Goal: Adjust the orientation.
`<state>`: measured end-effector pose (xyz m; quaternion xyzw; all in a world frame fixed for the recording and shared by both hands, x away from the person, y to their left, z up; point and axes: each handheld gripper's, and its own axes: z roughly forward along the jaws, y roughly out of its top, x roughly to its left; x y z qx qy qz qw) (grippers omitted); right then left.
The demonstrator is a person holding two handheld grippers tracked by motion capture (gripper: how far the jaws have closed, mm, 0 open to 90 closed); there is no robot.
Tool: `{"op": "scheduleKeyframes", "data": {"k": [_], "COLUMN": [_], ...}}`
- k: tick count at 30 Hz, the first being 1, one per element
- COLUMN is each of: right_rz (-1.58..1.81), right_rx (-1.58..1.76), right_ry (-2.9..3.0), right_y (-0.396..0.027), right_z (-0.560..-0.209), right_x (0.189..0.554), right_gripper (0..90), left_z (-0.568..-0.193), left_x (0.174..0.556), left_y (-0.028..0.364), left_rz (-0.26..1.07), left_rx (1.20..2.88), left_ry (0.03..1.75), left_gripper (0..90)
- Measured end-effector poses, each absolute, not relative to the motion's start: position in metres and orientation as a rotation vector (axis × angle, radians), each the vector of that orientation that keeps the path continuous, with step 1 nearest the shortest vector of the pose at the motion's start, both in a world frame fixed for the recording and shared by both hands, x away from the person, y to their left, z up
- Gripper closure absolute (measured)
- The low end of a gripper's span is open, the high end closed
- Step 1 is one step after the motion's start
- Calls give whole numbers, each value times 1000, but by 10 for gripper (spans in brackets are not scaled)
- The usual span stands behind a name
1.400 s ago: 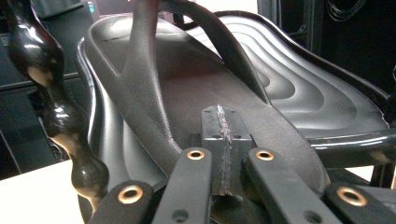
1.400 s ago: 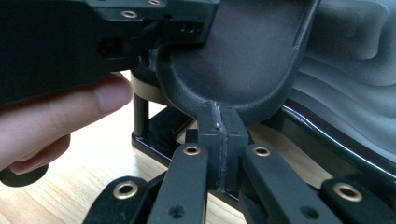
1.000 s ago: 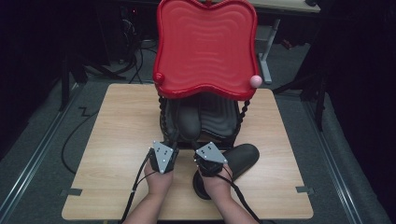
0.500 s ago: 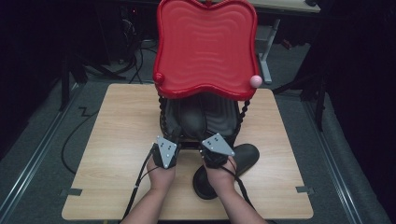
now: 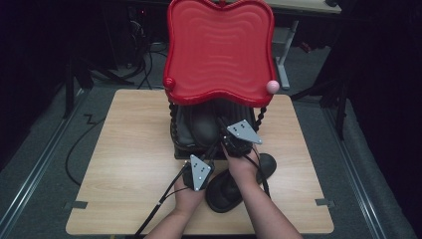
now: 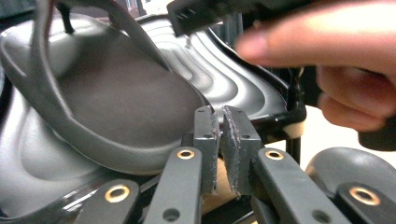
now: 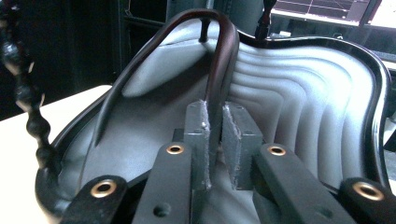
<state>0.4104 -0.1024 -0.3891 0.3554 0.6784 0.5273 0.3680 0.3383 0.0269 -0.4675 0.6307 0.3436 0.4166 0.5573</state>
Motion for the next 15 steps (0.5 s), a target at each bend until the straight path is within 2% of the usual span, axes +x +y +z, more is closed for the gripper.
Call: {"op": "scheduleKeyframes", "data": {"k": [5,15], "right_rz": [1344,1339], "right_rx": [918,899], "right_ry": [1746,1718], "right_y": [-96,-67], "right_z": [-391,-387], "right_x": [419,443], "right_gripper": [792,717], "left_z": [-470,-467], "left_x": [346,346], "left_y": [26,40], "left_rz": [1034,1059], "left_rx": [1516,1521], "left_ry": [847,891], "left_gripper": [897,899]}}
